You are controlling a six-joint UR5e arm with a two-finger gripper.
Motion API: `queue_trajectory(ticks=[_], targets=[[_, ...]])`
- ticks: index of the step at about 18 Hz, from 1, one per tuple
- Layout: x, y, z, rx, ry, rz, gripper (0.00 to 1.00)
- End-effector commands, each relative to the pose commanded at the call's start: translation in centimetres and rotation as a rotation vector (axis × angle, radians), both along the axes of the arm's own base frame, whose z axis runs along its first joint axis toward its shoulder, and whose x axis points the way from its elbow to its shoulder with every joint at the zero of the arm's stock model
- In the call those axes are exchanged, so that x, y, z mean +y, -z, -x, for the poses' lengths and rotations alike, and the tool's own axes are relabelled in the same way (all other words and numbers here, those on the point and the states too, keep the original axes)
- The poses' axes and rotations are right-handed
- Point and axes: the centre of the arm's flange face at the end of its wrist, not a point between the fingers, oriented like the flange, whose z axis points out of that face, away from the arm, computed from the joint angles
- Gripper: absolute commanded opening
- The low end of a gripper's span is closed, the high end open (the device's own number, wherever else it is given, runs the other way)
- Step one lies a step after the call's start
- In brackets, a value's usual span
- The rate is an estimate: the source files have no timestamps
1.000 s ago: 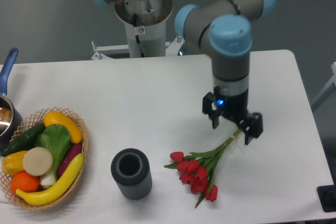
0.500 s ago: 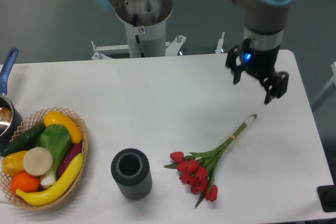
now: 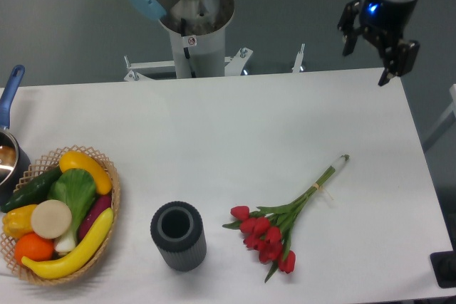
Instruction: Place the flowers on the table
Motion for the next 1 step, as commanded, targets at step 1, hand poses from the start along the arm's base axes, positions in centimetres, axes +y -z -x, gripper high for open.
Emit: queue_trajectory(ticks=[1], targets=[[-0.24, -0.01, 0.13, -0.001, -0.006, -0.008, 1.00]])
